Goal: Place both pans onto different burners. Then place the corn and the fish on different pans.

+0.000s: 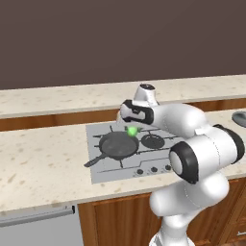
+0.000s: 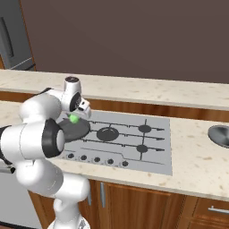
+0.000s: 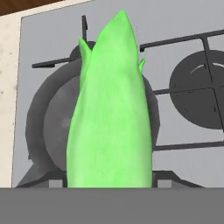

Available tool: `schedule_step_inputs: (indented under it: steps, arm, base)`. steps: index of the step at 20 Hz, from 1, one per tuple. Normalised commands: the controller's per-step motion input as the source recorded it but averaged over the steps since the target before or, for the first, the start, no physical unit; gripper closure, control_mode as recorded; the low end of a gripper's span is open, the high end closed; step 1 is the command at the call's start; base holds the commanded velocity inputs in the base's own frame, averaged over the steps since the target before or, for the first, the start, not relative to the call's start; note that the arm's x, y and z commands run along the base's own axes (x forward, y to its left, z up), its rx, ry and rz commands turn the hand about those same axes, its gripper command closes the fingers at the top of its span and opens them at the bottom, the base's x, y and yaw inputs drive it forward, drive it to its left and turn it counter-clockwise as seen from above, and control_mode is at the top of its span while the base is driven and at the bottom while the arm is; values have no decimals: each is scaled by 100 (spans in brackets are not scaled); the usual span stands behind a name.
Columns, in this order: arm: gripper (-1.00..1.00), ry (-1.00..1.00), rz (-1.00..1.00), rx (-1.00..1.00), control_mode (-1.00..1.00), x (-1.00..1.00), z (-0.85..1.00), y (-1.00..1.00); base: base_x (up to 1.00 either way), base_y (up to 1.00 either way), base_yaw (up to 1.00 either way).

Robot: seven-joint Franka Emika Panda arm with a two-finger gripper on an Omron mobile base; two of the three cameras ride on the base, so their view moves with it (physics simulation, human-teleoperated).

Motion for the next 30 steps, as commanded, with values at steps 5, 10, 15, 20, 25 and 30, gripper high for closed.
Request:
schedule_step_inputs:
  steps: [5,10,15,20,25,30]
  arm:
    - [100,0,0,0,-100,17,-42,2]
    - [100,1,0,0,-100,7,-23,17]
    - [100,5,0,0,-100,0,-9,19]
    - [100,5,0,0,-100,0,-17,16]
    - [100,3,0,0,-100,4,-11,12]
    - [100,2,0,0,-100,11,-18,10]
  base:
    - [0,0,0]
    - [0,0,0]
    - [0,0,0]
    - [0,0,0]
    - [0,0,0]
    - [0,0,0]
